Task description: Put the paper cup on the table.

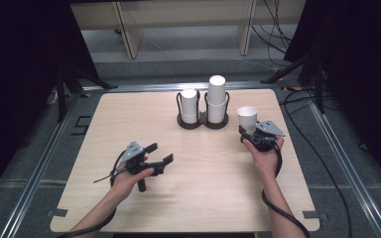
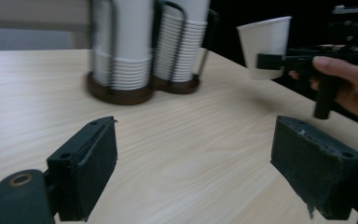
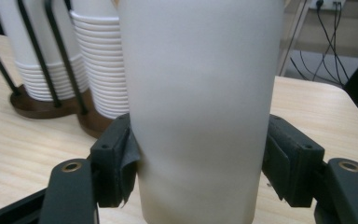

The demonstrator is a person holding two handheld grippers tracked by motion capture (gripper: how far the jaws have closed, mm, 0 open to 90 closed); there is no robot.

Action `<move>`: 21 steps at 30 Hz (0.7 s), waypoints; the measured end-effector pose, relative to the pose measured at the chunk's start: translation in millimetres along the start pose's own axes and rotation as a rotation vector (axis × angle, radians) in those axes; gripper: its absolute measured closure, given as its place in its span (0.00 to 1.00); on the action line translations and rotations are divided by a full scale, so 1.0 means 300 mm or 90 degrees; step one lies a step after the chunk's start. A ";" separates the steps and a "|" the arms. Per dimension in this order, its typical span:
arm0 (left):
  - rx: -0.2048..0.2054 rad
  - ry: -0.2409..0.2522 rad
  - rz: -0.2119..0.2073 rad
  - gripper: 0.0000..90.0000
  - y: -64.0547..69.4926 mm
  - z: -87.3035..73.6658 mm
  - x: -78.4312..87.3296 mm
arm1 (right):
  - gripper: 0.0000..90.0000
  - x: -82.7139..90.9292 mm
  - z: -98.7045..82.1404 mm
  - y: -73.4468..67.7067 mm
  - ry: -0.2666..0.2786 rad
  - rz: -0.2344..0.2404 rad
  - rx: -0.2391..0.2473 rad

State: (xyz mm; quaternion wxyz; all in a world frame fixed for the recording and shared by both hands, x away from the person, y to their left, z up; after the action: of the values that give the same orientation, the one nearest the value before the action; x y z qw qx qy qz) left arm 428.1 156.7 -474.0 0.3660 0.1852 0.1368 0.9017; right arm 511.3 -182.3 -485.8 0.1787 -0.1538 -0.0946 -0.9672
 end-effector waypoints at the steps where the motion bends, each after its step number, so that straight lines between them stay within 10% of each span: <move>1: 0.000 -0.007 -0.011 0.16 0.021 0.015 -0.039 | 0.37 0.005 -0.001 -0.002 0.008 -0.002 0.007; 8: -0.027 -0.038 -0.088 0.16 0.151 0.124 -0.325 | 0.37 0.035 -0.003 -0.026 0.036 0.000 0.012; 11: 0.010 -0.057 -0.100 0.16 0.193 0.147 -0.414 | 0.37 0.040 -0.004 -0.041 0.041 0.007 0.006; 21: -0.006 -0.088 -0.121 0.16 0.267 0.168 -0.586 | 0.37 0.045 -0.005 -0.081 0.051 0.034 -0.003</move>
State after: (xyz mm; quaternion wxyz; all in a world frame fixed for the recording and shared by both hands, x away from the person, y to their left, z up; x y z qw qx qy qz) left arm 517.7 -18.4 -439.4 0.4594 0.2310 0.1240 0.8486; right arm 489.9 -164.6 -485.8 0.2074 -0.1175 -0.0809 -0.9678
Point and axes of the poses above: each handheld gripper's, and its own axes: x roughly backward along the jaws, z roughly out of its top, y roughly to its right, the point moved 5 cm from there along -x, roughly forward along the jaws, and after that the axes turned 8 degrees about x, right-handed, at the moved point
